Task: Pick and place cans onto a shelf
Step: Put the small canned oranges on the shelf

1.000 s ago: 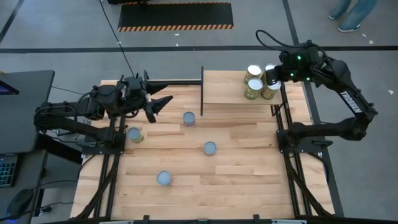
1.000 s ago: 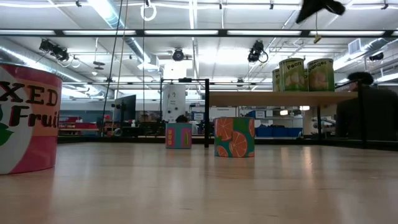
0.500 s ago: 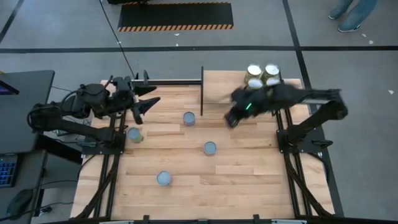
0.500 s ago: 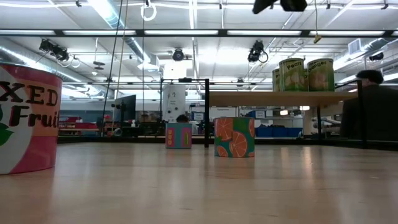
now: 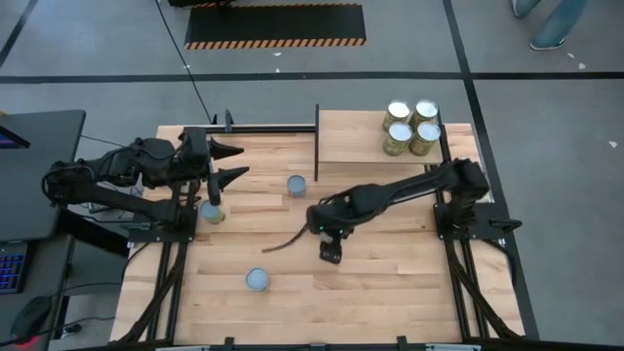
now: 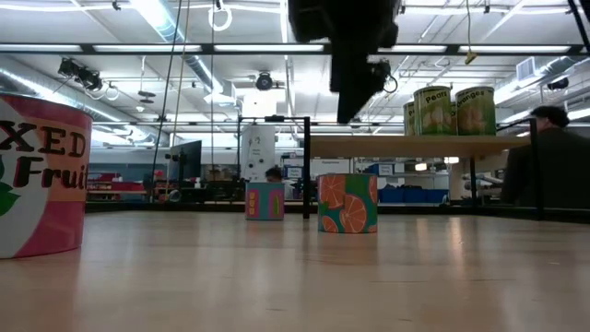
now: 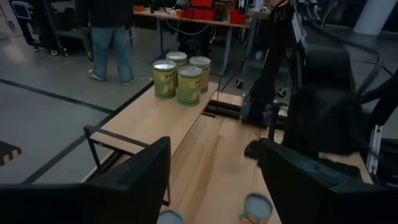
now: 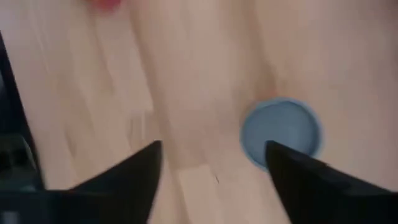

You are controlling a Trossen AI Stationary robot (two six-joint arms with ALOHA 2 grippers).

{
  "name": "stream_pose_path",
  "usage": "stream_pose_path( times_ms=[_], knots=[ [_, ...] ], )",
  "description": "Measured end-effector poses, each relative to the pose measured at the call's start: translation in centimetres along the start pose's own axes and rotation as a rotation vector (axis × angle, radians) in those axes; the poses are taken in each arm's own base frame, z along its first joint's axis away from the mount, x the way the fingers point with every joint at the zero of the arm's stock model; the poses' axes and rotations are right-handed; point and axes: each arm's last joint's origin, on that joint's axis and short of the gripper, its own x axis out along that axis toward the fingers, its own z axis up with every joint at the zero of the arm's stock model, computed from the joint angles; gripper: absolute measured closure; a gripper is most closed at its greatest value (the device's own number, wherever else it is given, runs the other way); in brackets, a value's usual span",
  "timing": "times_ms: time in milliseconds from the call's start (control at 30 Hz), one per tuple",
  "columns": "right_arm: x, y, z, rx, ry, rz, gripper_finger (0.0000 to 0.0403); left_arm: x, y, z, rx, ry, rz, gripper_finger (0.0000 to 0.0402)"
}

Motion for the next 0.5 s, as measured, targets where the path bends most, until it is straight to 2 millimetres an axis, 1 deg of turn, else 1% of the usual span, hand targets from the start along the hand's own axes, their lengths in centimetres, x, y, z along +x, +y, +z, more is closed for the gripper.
stream_pose_path(
  times_ms=[100,167,200,300,400,500],
  knots=[
    [2.0,-0.2,-0.1,-0.151,0.079,-0.005,0.0034,0.0,0.0,-0.1,-0.002,0.009,0.001,0.0155],
    [3.0,-0.7,0.0,-0.198,0.114,-0.014,0.0011,0.0,0.0,-0.3,-0.004,0.029,0.004,0.0155],
    [3.5,-1.0,0.0,-0.207,0.125,-0.019,0.0011,0.0,0.1,-0.4,-0.01,0.039,0.007,0.0155],
    [3.8,-1.9,0.3,-0.206,0.136,-0.047,0.0022,0.0,0.1,-0.6,-0.022,0.061,0.011,0.0155],
    [3.3,-2.6,0.5,-0.213,0.129,-0.102,0.0024,0.0,0.1,-0.8,-0.028,0.074,0.014,0.0155],
    [3.2,-2.9,0.8,-0.264,0.118,-0.112,0.0022,0.0,0.1,-0.8,-0.022,0.077,0.015,0.0155]
  ],
)
